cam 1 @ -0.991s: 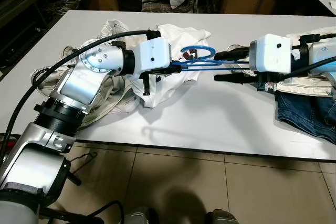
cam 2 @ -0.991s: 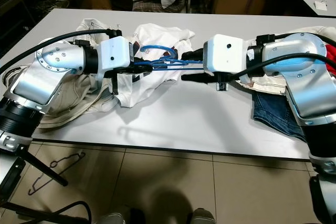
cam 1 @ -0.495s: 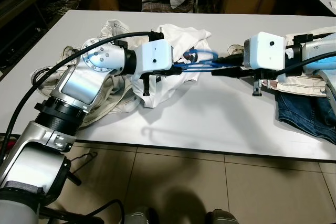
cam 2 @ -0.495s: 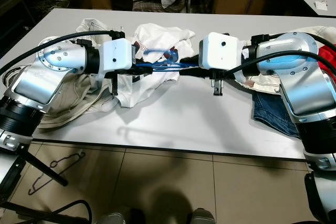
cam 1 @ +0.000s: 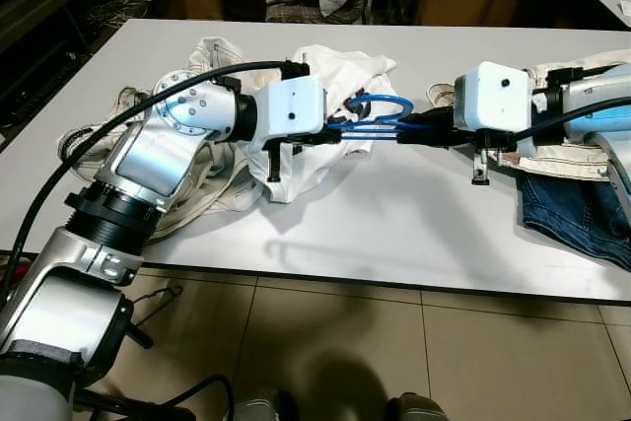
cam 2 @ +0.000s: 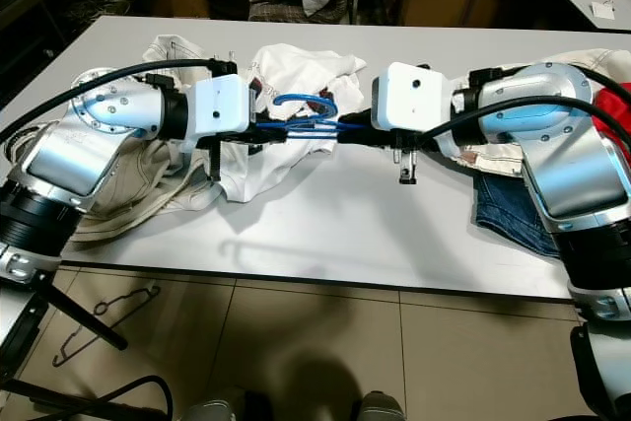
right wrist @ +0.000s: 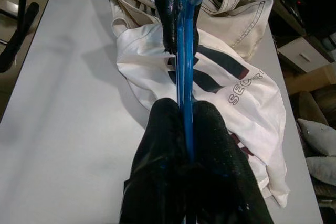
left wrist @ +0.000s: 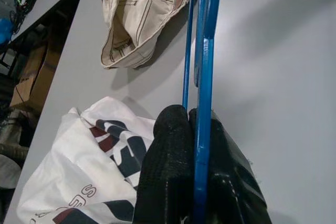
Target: Hang hanger
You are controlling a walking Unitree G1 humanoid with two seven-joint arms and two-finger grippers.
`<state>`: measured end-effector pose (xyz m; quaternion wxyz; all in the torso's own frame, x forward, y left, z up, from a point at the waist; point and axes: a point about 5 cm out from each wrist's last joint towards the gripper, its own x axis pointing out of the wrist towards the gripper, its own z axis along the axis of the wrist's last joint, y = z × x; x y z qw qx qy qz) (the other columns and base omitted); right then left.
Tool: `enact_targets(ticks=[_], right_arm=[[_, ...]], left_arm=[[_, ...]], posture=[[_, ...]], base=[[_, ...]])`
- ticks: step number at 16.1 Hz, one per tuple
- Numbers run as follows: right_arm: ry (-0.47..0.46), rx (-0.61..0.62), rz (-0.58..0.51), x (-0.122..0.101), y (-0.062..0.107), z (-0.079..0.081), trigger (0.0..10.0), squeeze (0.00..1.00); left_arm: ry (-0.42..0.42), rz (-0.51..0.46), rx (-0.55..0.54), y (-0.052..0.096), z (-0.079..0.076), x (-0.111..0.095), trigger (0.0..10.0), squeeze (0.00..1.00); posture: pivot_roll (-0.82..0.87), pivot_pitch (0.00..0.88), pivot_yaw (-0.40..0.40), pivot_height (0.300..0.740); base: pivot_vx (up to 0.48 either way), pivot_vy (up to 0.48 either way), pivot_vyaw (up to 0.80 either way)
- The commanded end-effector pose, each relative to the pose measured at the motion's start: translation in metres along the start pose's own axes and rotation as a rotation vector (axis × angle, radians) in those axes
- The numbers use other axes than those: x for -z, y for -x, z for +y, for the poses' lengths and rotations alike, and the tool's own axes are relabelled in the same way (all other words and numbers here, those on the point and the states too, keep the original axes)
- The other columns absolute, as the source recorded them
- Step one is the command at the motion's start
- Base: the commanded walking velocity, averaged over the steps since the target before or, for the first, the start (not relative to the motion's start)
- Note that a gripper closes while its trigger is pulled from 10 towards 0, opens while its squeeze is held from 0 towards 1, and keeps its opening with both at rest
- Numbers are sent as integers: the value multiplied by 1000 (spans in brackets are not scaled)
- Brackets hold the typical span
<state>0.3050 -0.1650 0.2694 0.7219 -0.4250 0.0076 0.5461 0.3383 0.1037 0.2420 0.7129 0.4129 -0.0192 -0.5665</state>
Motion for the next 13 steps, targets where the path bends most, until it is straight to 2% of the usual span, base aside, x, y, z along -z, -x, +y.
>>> enact_targets(ticks=[1,2,3,4,5,7,9,10,11,13], right_arm=[[0,2,-2,-1,-2,-2,0,0],[-6,4,-7,-1,-2,-2,0,0],[-7,2,-8,-1,-2,-2,0,0],[-8,-1,-8,-1,-2,-2,0,0],[-11,-5,-8,-1,-1,-1,0,0],[-20,5,20,3,2,0,0,0],[-30,9,36,7,5,1,0,0],[-50,17,48,10,9,3,0,0],[-67,24,57,12,12,6,0,0],[-126,34,57,19,17,17,0,0]], left_arm=[[-52,-71,-11,3,8,-20,0,0],[-45,-76,-46,4,12,-21,10000,0],[-31,-81,-41,4,12,-20,10000,0],[-16,-93,-34,5,13,-21,10000,922],[6,-120,-20,7,13,-22,10000,1000],[4,-173,-22,11,14,-27,10000,1000],[2,-183,-42,13,16,-27,10000,1000],[43,-209,-67,17,18,-26,10000,180],[79,-234,-78,20,20,-25,10000,0],[141,-255,-86,27,16,-17,10000,0]], posture=[[-155,0,97,740],[-156,0,98,740],[-156,0,98,740],[-156,0,98,740],[-159,0,103,740],[-159,0,102,740],[-160,0,100,740],[-161,0,100,740],[-163,0,100,740],[-164,0,99,740]], base=[[0,0,0],[0,0,0],[0,0,0],[0,0,0],[0,0,0],[0,0,0],[0,0,0],[0,0,0],[0,0,0],[0,0,0]])
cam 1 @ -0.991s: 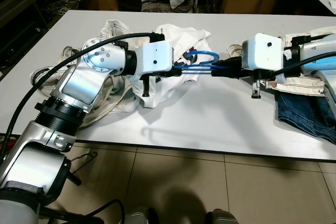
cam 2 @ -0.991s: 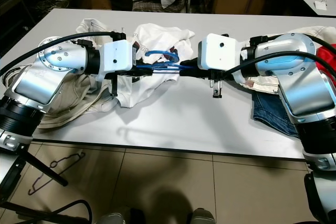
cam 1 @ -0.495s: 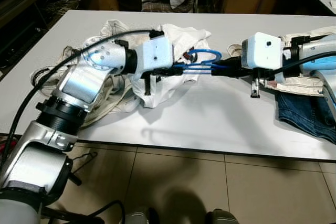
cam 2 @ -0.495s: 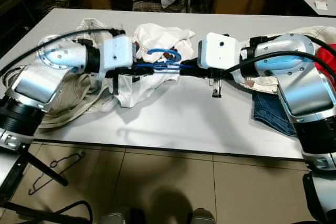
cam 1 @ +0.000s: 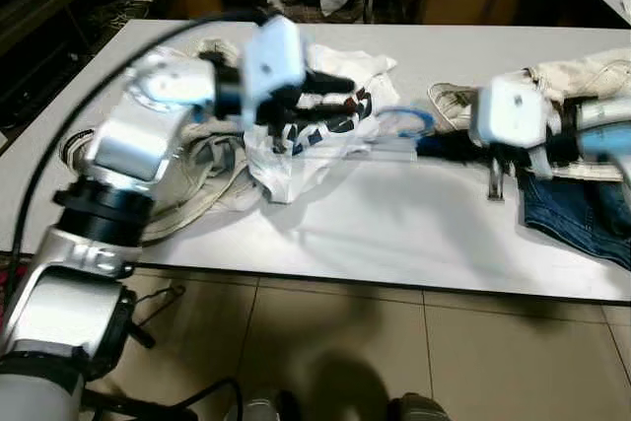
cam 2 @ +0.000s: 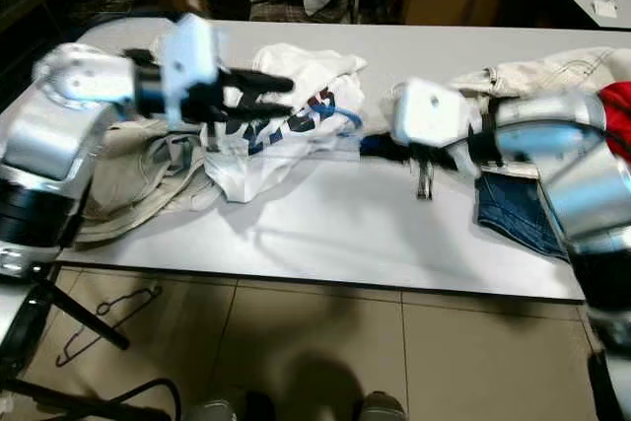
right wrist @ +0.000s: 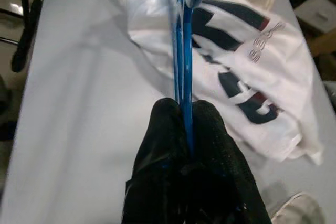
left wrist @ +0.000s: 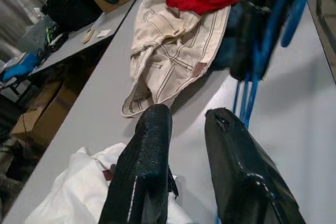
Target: Hang hanger
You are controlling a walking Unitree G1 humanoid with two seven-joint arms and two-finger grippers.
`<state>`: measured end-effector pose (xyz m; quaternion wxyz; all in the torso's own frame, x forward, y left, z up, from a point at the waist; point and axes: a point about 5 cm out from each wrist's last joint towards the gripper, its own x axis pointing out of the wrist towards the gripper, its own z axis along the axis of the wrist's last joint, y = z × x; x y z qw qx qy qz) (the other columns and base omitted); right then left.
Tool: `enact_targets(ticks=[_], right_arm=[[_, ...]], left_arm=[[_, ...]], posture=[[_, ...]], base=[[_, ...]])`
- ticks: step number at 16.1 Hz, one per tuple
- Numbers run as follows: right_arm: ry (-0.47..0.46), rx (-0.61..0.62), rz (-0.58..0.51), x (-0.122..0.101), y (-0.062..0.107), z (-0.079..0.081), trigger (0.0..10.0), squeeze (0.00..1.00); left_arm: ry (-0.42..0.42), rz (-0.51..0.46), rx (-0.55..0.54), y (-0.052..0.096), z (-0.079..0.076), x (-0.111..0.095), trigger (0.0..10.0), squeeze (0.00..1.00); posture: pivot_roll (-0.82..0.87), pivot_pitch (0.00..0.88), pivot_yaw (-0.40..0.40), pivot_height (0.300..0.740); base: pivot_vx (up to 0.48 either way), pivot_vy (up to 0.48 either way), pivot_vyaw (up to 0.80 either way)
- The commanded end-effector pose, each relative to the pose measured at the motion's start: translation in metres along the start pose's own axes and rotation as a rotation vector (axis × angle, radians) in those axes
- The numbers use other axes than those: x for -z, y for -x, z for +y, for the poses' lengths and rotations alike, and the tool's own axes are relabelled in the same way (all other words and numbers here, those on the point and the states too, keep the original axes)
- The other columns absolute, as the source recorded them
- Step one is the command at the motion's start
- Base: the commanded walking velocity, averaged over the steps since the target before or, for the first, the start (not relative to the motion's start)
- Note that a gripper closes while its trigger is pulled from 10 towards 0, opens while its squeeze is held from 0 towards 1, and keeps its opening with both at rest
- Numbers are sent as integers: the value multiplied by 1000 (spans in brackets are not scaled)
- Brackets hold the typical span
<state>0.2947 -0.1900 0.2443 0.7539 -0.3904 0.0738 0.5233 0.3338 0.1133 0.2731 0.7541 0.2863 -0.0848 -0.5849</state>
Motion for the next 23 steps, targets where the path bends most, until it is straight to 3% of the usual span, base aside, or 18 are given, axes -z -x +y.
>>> enact_targets(ticks=[1,2,5,6,7,9,11,12,13,16,18,23], right_arm=[[-4,45,-19,-3,9,1,0,0],[-71,103,-4,11,18,13,0,0],[-202,239,-14,28,31,31,0,0],[-289,334,-49,32,39,39,0,0],[-434,489,-143,33,42,48,0,0],[-558,588,-223,32,39,61,0,0],[-641,671,-221,36,30,76,0,0],[-687,753,-160,37,20,90,8157,0],[-681,797,-113,35,13,95,10000,0],[-595,867,-52,20,-1,98,10000,0],[-578,906,-72,16,-6,101,10000,0],[-672,1009,-37,21,-7,105,10000,0]], left_arm=[[55,-13,-18,9,-1,5,10000,0],[174,-43,-55,22,-8,20,10000,0],[305,-47,-172,42,-17,41,10000,0],[334,-48,-261,50,-22,48,10000,0],[357,-32,-392,56,-30,56,10000,0],[389,2,-507,53,-42,66,10000,0],[440,32,-602,46,-61,74,10000,0],[495,83,-655,36,-84,83,10000,0],[485,108,-712,30,-94,87,10000,0],[508,86,-835,14,-103,84,10000,0],[542,72,-861,7,-105,80,10000,0],[564,108,-928,6,-104,87,10000,0]], posture=[[-164,0,96,740],[-163,0,89,740],[-159,0,74,740],[-155,0,64,740],[-151,0,52,740],[-151,0,48,740],[-152,0,45,740],[-145,0,33,740],[-141,0,26,740],[-130,0,8,740],[-130,0,9,740],[-145,0,26,740]], base=[[0,0,0],[0,0,0],[0,0,0],[0,0,0],[0,0,0],[0,0,0],[0,0,0],[0,0,0],[0,0,0],[0,-154,0],[0,-480,0],[0,-480,0]])
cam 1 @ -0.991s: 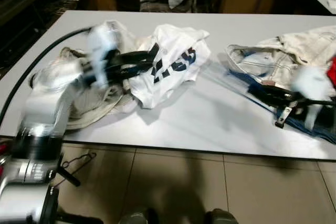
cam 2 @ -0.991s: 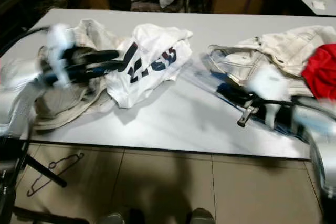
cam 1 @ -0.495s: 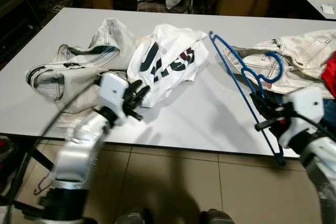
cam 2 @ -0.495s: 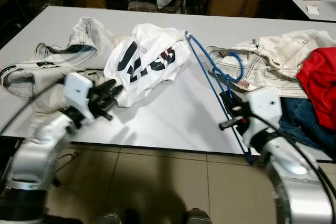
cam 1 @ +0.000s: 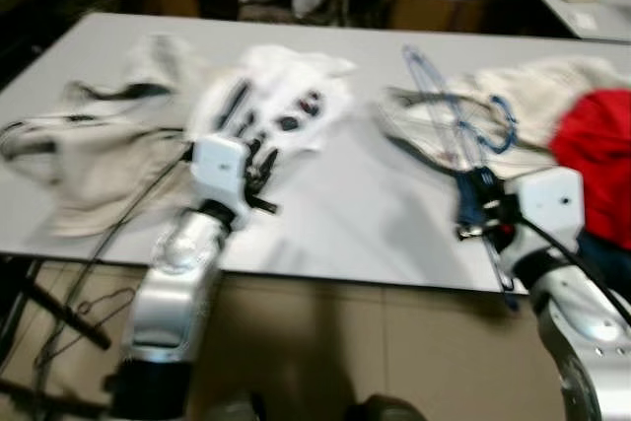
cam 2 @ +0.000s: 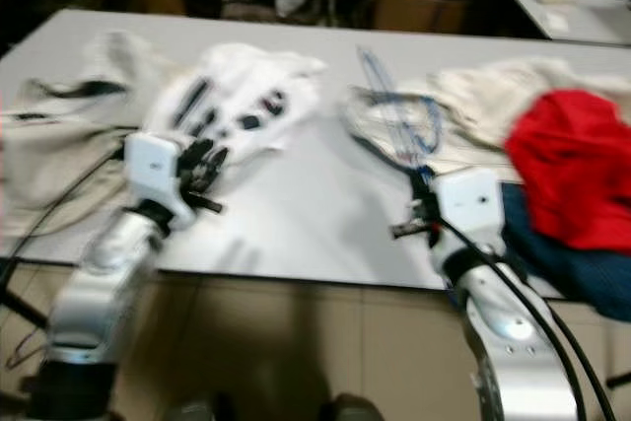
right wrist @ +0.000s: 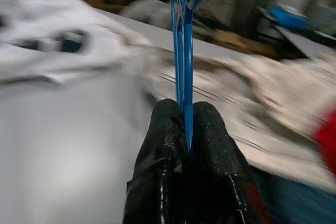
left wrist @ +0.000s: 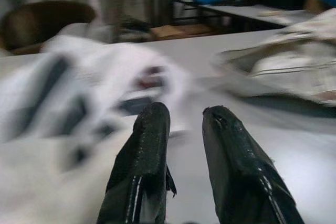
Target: Hang hanger
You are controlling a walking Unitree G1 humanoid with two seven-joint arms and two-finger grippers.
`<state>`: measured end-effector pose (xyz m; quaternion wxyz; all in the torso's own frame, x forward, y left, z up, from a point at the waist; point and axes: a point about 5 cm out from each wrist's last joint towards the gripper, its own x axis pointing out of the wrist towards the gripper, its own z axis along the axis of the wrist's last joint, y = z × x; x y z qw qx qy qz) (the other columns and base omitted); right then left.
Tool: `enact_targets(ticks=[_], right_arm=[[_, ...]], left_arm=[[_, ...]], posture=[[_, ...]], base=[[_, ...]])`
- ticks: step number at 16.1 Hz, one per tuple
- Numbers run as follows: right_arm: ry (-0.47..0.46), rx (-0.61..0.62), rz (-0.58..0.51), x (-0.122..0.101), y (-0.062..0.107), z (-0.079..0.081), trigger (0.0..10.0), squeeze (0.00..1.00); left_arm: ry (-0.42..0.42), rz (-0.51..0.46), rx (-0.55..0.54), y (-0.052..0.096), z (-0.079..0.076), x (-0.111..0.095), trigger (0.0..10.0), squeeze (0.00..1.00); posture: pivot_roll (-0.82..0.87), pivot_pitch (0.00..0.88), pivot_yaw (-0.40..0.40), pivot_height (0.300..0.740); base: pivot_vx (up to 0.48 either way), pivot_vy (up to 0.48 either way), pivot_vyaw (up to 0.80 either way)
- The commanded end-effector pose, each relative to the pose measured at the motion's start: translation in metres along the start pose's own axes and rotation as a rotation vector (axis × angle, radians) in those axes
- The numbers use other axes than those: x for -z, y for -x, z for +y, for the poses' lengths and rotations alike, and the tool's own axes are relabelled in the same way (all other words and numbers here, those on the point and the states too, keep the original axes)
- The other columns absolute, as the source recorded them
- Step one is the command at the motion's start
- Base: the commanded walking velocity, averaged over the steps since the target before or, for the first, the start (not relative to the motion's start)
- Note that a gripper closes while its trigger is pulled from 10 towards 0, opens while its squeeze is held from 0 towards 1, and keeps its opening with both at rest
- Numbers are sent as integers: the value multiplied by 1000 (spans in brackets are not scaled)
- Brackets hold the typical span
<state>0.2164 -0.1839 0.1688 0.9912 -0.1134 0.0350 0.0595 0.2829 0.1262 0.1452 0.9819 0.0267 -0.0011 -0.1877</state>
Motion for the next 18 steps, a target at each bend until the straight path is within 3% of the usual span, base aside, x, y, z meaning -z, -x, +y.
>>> enact_targets(ticks=[1,7,9,11,18], right_arm=[[2,19,-25,-5,2,0,10000,0],[48,81,-90,-19,1,-7,10000,0],[35,99,-97,-22,2,-6,10000,0],[-16,79,-74,-20,2,-4,10000,0],[-55,89,-43,-15,5,-4,10000,0]], left_arm=[[-17,0,-17,0,4,-3,10000,0],[-6,-14,26,-9,-10,-5,10000,0],[45,2,15,-11,-10,-3,10000,0],[47,13,16,-13,-9,-2,10000,0],[52,28,4,-13,0,-1,10000,0]], posture=[[-149,0,30,740],[-176,0,47,740],[-176,0,47,740],[-186,0,51,740],[-195,0,64,740]], base=[[0,-480,0],[0,-480,0],[0,0,0],[0,476,-800],[0,409,-686]])
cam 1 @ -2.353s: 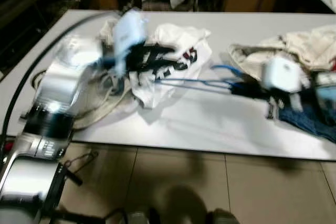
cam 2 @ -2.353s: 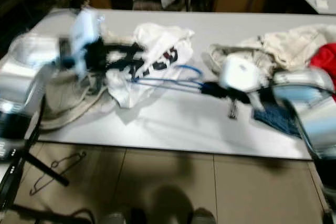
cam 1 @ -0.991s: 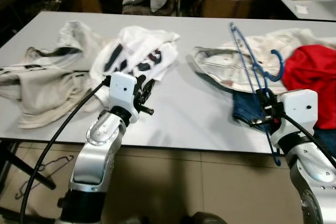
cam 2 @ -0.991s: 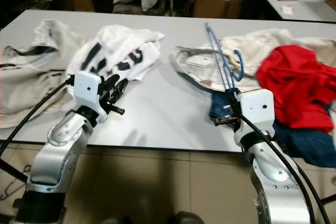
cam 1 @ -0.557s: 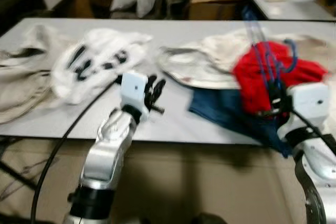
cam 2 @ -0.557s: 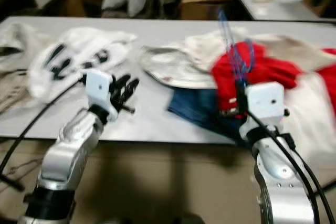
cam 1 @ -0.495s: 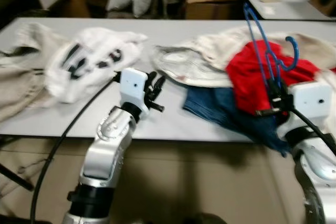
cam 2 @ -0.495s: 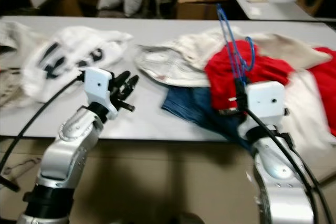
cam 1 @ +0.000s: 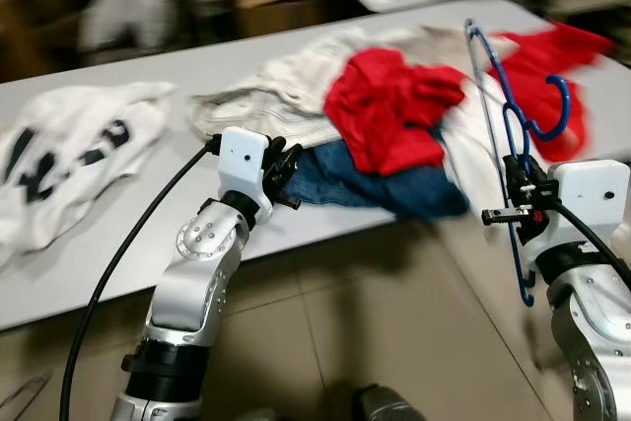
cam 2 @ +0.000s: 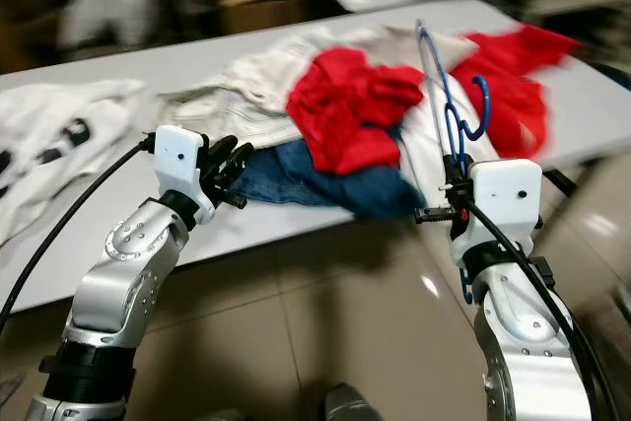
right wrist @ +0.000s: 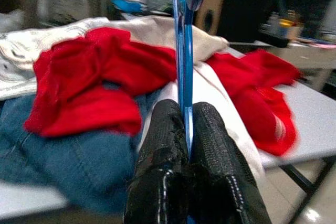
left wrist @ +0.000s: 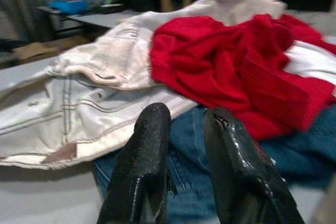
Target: Hang hanger
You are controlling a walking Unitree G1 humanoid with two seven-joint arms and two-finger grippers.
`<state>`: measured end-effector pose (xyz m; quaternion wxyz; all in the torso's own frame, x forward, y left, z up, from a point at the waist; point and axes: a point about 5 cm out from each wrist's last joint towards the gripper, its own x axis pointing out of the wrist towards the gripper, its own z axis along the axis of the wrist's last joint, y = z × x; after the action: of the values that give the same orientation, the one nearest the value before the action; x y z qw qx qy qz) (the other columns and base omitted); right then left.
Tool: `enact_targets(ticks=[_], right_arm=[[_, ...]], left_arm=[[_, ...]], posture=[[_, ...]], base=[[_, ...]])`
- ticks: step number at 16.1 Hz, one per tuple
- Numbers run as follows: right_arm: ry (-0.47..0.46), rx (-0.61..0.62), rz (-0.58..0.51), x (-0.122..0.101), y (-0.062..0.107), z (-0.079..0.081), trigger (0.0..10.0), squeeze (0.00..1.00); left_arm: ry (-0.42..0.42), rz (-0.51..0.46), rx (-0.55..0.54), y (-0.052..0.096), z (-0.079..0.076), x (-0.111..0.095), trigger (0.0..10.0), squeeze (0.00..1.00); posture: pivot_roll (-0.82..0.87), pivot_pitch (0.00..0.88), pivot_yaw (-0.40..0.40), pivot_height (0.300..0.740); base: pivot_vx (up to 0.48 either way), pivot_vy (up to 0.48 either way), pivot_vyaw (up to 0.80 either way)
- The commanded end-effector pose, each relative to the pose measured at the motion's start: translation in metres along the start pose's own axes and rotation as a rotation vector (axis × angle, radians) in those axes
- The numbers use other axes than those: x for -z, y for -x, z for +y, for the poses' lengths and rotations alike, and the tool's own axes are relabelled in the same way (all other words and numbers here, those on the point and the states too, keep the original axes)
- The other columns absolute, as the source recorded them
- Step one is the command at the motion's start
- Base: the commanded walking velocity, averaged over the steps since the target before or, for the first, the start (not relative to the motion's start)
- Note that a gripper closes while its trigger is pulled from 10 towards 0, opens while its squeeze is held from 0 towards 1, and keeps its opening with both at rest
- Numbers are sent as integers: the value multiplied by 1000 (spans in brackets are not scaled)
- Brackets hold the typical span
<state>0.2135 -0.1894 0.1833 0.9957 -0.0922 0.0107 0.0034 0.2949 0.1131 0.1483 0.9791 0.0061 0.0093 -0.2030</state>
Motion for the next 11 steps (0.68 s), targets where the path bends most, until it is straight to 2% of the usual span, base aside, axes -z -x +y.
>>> enact_targets(ticks=[1,4,7,11], right_arm=[[-4,-37,4,0,1,5,10000,0],[13,-72,8,1,3,7,10000,0],[15,-71,7,3,2,5,10000,0],[14,-71,1,2,1,1,10000,0]], left_arm=[[14,12,-29,3,8,2,10000,0],[33,-14,-68,6,16,2,10000,0],[36,-20,-96,8,20,2,10000,0],[28,-30,-64,6,14,1,10000,0]], posture=[[-195,0,64,740],[-189,0,55,740],[-180,0,34,740],[-189,0,32,740]], base=[[0,0,0],[0,0,0],[360,0,0],[421,0,-106]])
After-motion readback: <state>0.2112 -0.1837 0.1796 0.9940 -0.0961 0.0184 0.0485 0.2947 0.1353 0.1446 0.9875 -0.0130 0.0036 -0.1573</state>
